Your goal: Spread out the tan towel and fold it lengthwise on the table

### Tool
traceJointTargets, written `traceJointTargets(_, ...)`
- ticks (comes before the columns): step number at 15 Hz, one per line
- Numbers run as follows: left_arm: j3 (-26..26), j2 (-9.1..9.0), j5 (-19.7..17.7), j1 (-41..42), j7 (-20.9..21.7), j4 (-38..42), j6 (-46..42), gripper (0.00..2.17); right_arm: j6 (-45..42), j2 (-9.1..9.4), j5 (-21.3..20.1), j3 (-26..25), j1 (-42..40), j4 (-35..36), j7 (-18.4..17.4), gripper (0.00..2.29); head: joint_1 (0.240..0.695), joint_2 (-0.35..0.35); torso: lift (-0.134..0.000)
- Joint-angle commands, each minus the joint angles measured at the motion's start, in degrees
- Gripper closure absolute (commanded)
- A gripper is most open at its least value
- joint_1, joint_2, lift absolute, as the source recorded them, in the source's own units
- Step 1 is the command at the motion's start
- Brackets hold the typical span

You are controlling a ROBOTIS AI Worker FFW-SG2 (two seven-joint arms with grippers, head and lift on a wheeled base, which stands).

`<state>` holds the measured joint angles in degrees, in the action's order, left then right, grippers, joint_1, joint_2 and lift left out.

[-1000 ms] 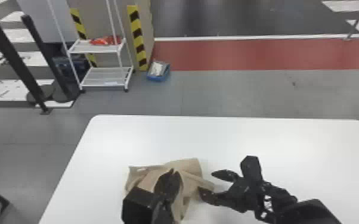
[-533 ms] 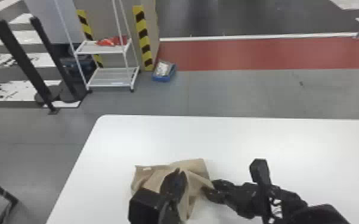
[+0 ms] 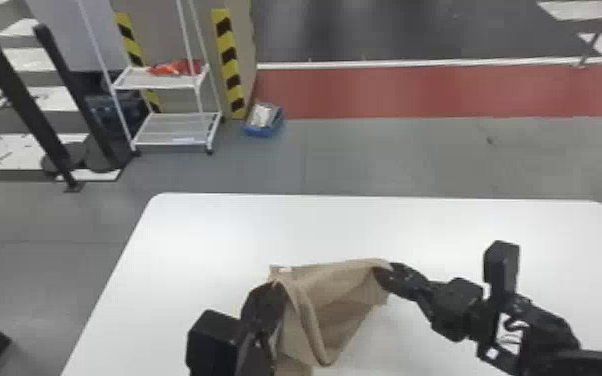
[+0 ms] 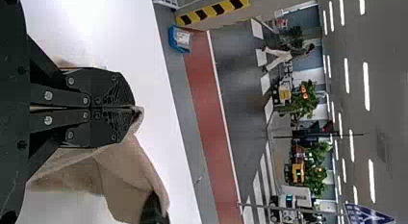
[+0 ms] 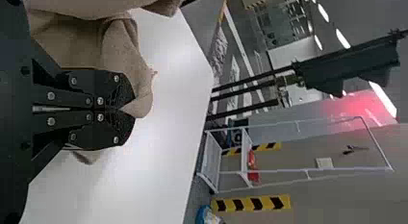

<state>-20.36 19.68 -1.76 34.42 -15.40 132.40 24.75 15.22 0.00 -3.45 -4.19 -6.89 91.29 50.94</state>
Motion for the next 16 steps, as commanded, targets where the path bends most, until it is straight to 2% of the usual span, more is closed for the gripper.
traceJointTargets(1, 1.91, -0.08, -0.79, 0.3, 0.2, 0.13, 0.17, 1.85, 3.55, 0.05, 3.1, -7.15, -0.59, 6.09, 0.39, 2.25, 0.695, 0.046, 0.0)
traceJointTargets(5, 4.81, -0.26, -2.1, 1.53, 0.55, 2.51, 0.35, 1.85, 8.29, 0.05, 9.95, -21.83, -1.02, 11.98, 2.59, 2.25, 0.695, -0.072, 0.0)
traceJointTargets(7, 5.86, -0.35, -2.72, 1.88, 0.55, 3.56, 0.52, 1.85, 9.0, 0.05, 14.44, -27.19, -2.17, 14.53, 3.12, 2.25, 0.695, -0.13, 0.0)
traceJointTargets(8, 6.3, -0.44, -2.98, 1.88, 0.55, 4.09, 0.52, 1.85, 9.17, 0.05, 16.46, -29.3, -3.13, 15.59, 3.12, 2.25, 0.695, -0.18, 0.0)
traceJointTargets(9, 7.0, -0.44, -3.51, 1.97, 0.63, 4.7, 1.05, 1.85, 9.0, 0.05, 17.95, -30.44, -3.92, 16.55, 3.12, 2.25, 0.695, -0.203, 0.0)
traceJointTargets(11, 7.53, -0.52, -3.95, 2.05, 0.99, 5.58, 1.58, 1.85, 8.82, 0.05, 18.13, -31.67, -4.28, 16.99, 3.2, 2.25, 0.695, -0.236, 0.0)
traceJointTargets(14, 8.59, -0.52, -4.13, 2.58, 0.81, 6.37, 1.76, 1.85, 8.65, 0.05, 22.35, -36.51, -3.92, 16.29, 1.89, 2.25, 0.695, -0.26, 0.0)
traceJointTargets(16, 9.64, -0.7, -4.48, 2.32, 0.99, 5.94, 1.4, 1.85, 7.77, 0.05, 20.68, -37.3, -2.43, 14.09, 1.27, 2.25, 0.695, -0.298, 0.0)
